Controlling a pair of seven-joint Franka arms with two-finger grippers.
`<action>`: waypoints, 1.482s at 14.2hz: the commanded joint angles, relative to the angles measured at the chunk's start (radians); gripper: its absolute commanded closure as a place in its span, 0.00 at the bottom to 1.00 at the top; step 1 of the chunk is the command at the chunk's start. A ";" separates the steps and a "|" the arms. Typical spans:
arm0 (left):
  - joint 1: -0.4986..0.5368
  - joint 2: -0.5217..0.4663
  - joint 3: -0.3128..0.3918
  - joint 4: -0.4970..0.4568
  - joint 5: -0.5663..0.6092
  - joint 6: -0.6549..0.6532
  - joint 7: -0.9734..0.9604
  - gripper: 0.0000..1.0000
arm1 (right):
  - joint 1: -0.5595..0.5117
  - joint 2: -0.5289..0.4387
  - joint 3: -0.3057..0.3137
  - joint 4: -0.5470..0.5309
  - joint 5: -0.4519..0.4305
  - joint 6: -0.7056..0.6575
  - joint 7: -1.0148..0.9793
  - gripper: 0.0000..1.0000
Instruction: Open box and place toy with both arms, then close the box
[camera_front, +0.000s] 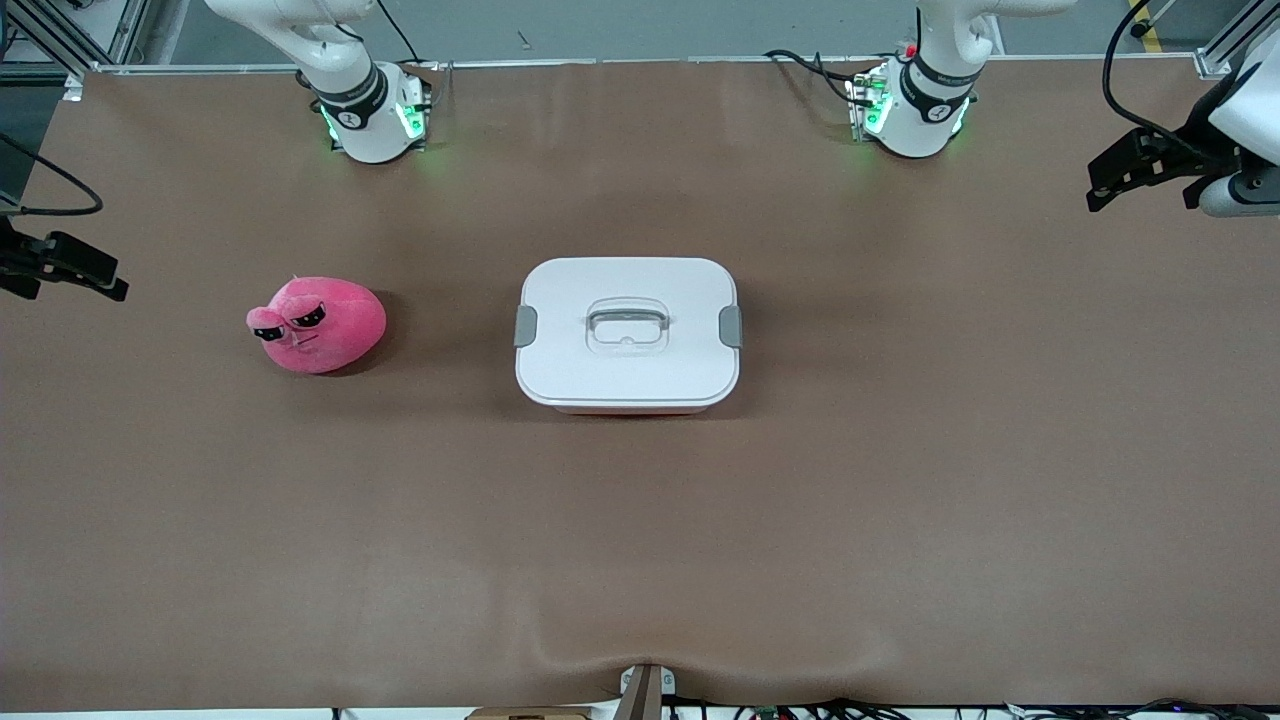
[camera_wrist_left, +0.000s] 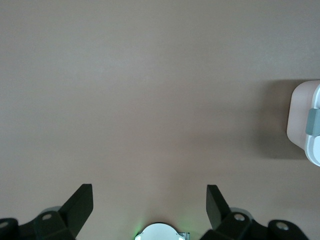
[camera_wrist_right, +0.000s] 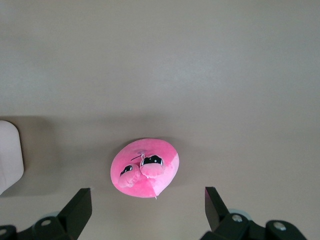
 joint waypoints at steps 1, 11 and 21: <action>0.002 0.012 0.003 0.028 -0.020 -0.035 0.015 0.00 | 0.007 -0.017 -0.003 -0.014 0.000 -0.009 0.005 0.00; 0.014 0.036 0.012 0.114 -0.006 -0.156 -0.001 0.00 | 0.059 -0.013 -0.002 -0.046 0.002 0.015 0.012 0.00; 0.051 0.072 0.015 0.112 -0.076 -0.150 -0.054 0.00 | 0.087 0.004 -0.002 -0.270 0.003 0.219 0.003 0.00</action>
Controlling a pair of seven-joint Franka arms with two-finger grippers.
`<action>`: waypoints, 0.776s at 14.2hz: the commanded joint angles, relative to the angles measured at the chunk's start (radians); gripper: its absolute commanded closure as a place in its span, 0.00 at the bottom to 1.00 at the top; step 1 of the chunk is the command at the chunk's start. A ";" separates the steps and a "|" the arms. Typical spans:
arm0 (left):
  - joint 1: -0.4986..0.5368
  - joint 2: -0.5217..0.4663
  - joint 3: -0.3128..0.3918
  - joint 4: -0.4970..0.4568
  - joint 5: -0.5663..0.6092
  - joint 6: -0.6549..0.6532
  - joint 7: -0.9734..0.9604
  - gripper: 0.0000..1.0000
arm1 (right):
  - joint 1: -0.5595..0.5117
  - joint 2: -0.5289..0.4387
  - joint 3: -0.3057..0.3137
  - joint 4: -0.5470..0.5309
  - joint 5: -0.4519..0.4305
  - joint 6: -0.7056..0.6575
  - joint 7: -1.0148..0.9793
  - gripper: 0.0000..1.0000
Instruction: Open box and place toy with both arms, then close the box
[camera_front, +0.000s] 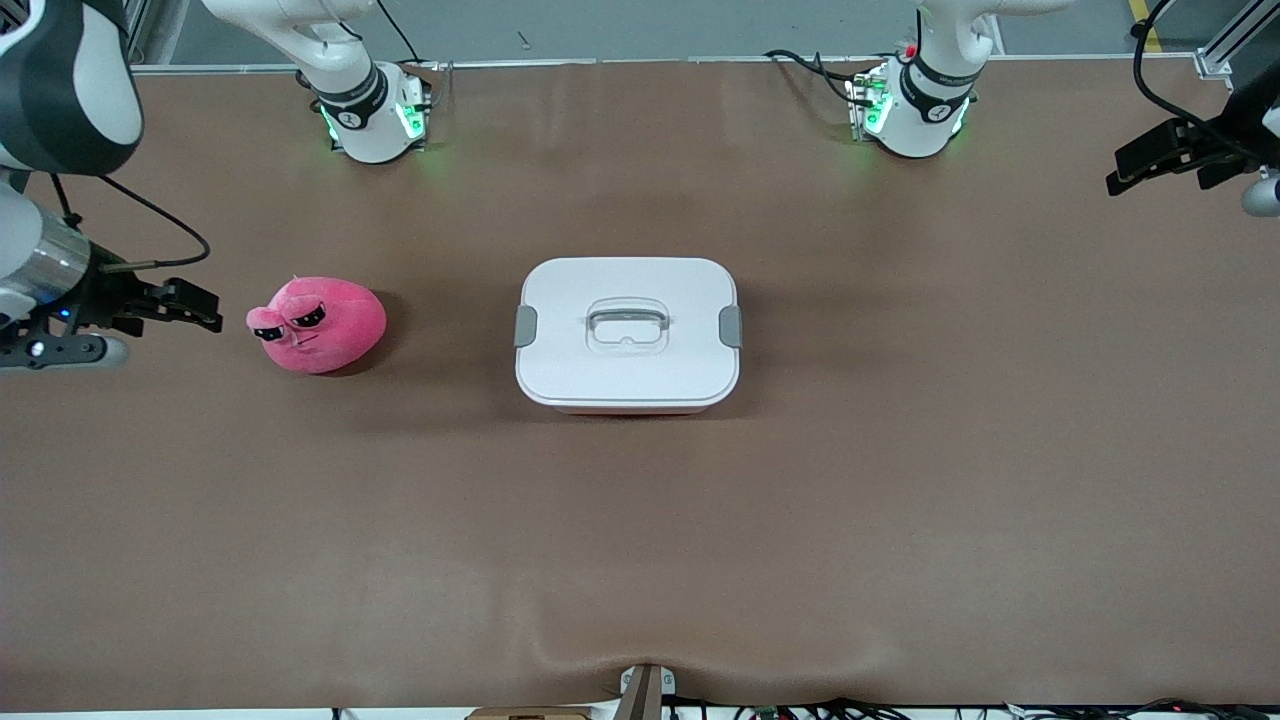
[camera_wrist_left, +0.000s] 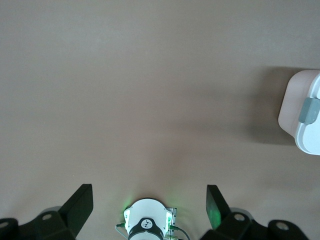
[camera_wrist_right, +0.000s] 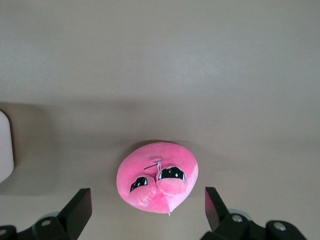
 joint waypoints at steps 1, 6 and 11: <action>-0.011 0.019 -0.005 0.035 -0.012 -0.017 -0.065 0.00 | 0.009 -0.019 -0.003 -0.087 0.002 0.062 0.002 0.00; -0.023 0.036 -0.133 0.034 -0.025 -0.016 -0.382 0.00 | 0.010 -0.019 -0.005 -0.204 -0.002 0.096 -0.015 0.00; -0.024 0.067 -0.296 0.023 -0.024 0.036 -0.756 0.00 | 0.009 -0.020 -0.005 -0.267 -0.008 0.094 -0.096 0.00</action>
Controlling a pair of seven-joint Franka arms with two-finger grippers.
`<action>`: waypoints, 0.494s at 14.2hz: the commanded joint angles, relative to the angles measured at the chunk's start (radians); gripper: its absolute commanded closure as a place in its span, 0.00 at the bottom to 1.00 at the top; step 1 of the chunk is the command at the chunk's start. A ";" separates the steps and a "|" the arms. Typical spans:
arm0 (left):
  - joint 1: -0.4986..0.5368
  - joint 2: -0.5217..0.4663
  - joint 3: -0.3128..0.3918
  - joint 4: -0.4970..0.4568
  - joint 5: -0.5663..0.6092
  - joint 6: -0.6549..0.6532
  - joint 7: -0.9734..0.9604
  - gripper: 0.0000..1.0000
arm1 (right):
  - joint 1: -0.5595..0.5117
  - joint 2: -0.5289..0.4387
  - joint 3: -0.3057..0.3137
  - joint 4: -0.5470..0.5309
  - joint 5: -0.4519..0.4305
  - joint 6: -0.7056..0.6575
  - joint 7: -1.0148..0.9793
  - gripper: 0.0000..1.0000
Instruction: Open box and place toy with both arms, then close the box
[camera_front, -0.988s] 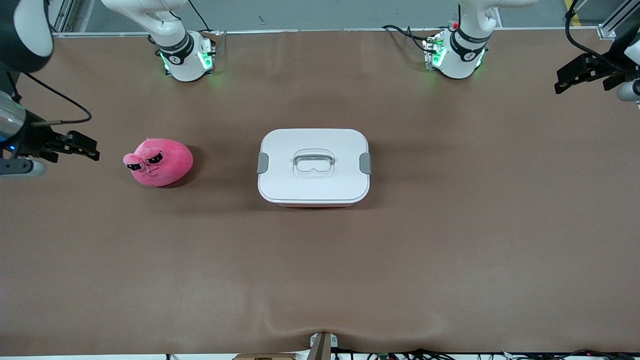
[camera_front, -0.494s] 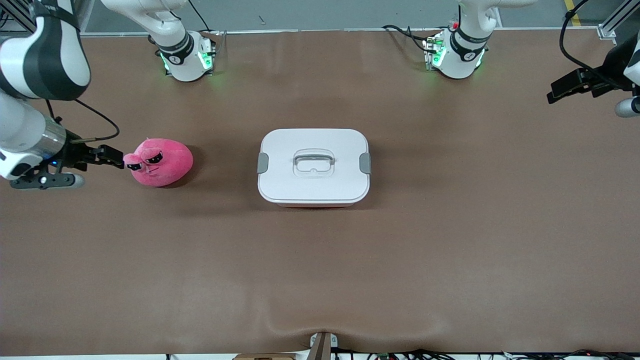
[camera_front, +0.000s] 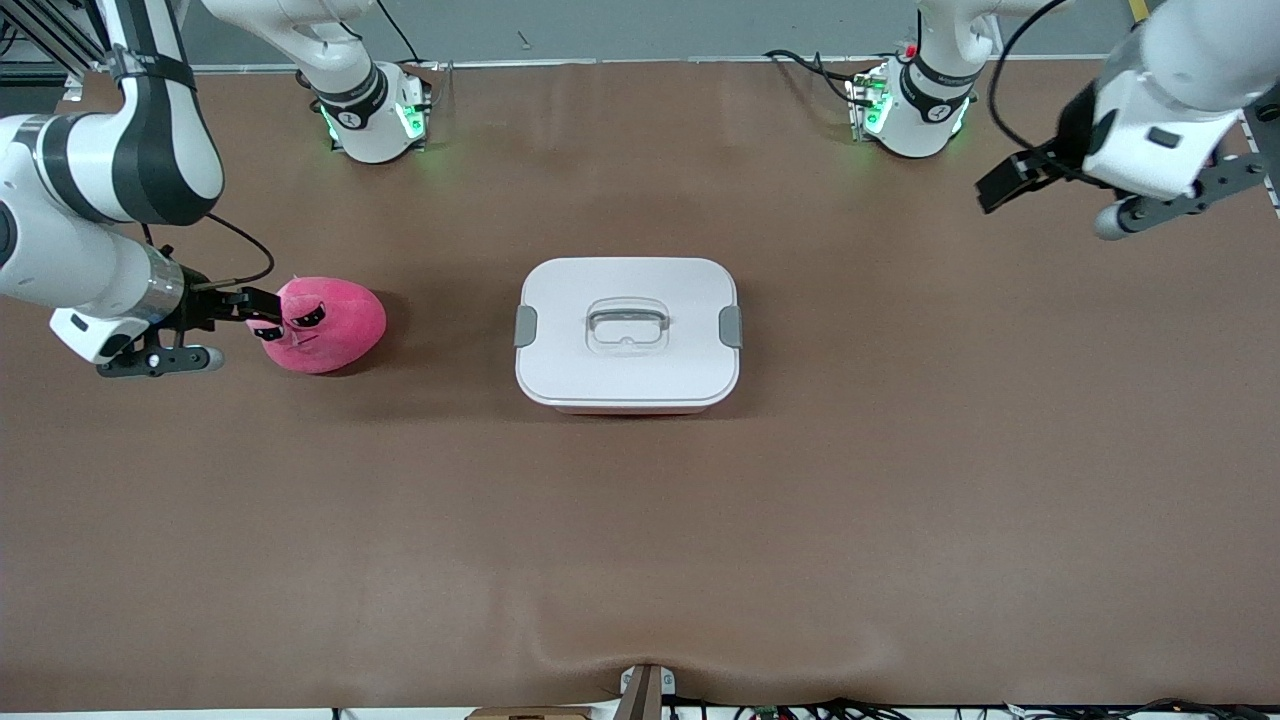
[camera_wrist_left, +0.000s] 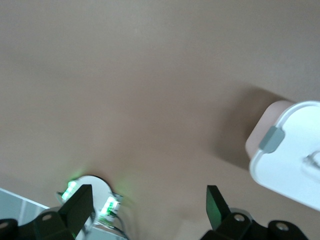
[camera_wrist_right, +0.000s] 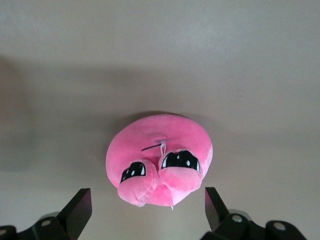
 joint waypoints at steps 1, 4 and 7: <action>0.004 0.037 -0.078 0.013 -0.012 0.032 -0.203 0.00 | 0.010 -0.021 -0.004 -0.053 -0.014 0.011 -0.033 0.00; 0.004 0.047 -0.180 -0.038 -0.012 0.144 -0.508 0.00 | 0.054 -0.023 -0.004 -0.096 -0.059 0.020 -0.033 0.06; 0.002 0.101 -0.263 -0.046 -0.011 0.238 -0.789 0.00 | 0.064 -0.023 -0.004 -0.119 -0.060 0.026 -0.033 0.06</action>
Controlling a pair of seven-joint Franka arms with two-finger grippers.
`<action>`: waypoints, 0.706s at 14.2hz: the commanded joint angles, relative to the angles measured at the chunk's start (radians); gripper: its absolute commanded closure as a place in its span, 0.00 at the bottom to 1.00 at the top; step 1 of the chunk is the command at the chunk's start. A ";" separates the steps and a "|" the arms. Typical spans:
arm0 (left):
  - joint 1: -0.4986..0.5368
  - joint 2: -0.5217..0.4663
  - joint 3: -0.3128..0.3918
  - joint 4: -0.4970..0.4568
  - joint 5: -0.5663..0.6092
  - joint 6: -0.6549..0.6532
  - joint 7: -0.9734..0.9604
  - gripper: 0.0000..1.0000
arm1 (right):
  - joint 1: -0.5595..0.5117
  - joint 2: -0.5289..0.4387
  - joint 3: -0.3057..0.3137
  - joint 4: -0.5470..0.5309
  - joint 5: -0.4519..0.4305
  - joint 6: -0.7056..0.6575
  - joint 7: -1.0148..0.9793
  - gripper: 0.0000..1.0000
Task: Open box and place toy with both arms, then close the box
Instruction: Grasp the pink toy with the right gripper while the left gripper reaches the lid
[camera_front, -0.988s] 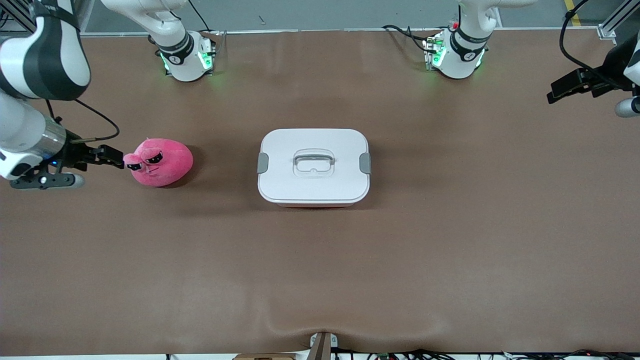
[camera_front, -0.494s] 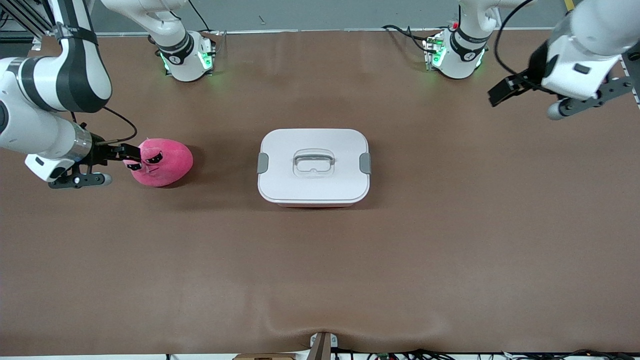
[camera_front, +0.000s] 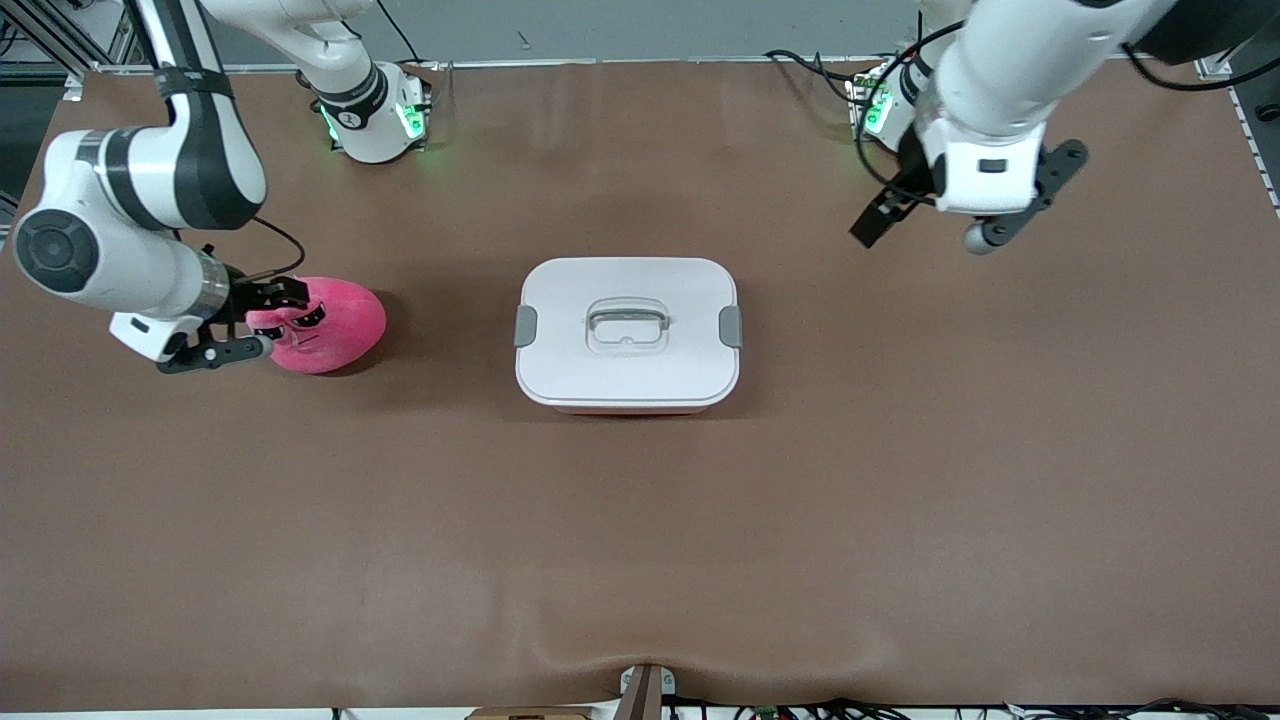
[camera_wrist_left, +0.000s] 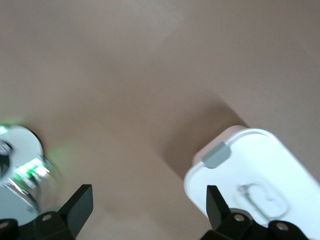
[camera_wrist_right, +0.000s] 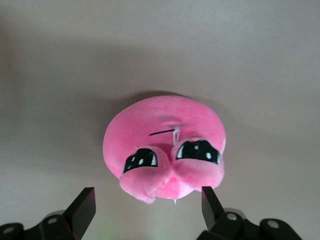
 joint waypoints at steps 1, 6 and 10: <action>0.005 0.047 -0.068 -0.007 -0.006 0.099 -0.247 0.00 | 0.008 -0.021 -0.005 -0.041 -0.018 0.013 -0.005 0.06; -0.090 0.131 -0.098 -0.005 0.045 0.241 -0.674 0.00 | 0.000 -0.020 -0.005 -0.107 -0.018 0.064 -0.003 0.33; -0.176 0.216 -0.098 -0.001 0.152 0.348 -0.934 0.00 | -0.001 -0.021 -0.005 -0.107 -0.018 0.056 -0.002 0.55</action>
